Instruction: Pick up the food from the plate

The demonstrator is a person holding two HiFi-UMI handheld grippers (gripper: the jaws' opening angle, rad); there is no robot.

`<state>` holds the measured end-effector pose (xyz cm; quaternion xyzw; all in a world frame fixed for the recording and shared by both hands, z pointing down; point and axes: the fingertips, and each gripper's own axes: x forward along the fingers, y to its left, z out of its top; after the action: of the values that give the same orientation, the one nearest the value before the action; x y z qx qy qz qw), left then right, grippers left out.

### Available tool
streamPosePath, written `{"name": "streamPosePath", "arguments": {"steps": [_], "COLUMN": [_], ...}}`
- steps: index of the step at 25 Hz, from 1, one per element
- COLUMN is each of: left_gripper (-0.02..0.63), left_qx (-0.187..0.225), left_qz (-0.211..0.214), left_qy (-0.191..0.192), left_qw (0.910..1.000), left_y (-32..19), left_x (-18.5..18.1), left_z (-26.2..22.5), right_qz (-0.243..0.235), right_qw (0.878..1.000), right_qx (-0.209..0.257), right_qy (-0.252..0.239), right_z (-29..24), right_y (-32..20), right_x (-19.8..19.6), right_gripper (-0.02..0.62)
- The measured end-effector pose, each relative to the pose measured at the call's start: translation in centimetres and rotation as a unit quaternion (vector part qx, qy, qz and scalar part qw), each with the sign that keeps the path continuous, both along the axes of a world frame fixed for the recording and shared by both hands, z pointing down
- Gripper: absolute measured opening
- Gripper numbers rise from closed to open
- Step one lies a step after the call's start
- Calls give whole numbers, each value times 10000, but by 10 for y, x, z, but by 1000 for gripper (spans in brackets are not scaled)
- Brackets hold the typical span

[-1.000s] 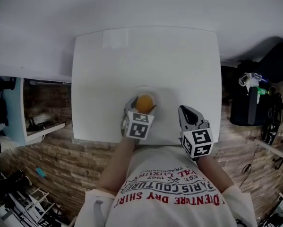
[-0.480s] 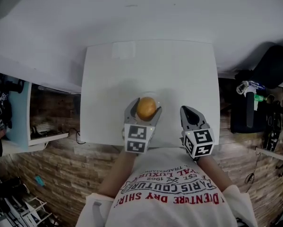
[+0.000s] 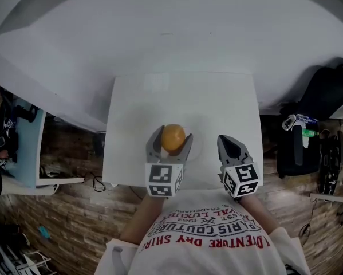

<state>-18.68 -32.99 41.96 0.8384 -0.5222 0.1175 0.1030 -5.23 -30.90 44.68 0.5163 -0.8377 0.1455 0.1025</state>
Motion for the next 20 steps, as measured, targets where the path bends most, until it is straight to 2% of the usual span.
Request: {"name": "streamPosePath", "arguments": {"steps": [5,13,20], "left_gripper": [364,365,365], "left_qx": [216,223,168], "left_qz": [-10,55,15], "left_qy": [35,26,54], "left_qw": [9998,9997,9998], "left_y": [3,5,4], "left_x": [3,9,7], "left_z": [-13,-14,-12], "right_qz": [-90,-173,-217], "right_qw": [9999,9993,9993], "right_qx": [140,318,293], "right_qy": [-2,56,40], "right_z": [-8,-17,-17], "right_y": [5,7,8], "right_x": [-1,-1,-2], "right_gripper": [12,12,12]}}
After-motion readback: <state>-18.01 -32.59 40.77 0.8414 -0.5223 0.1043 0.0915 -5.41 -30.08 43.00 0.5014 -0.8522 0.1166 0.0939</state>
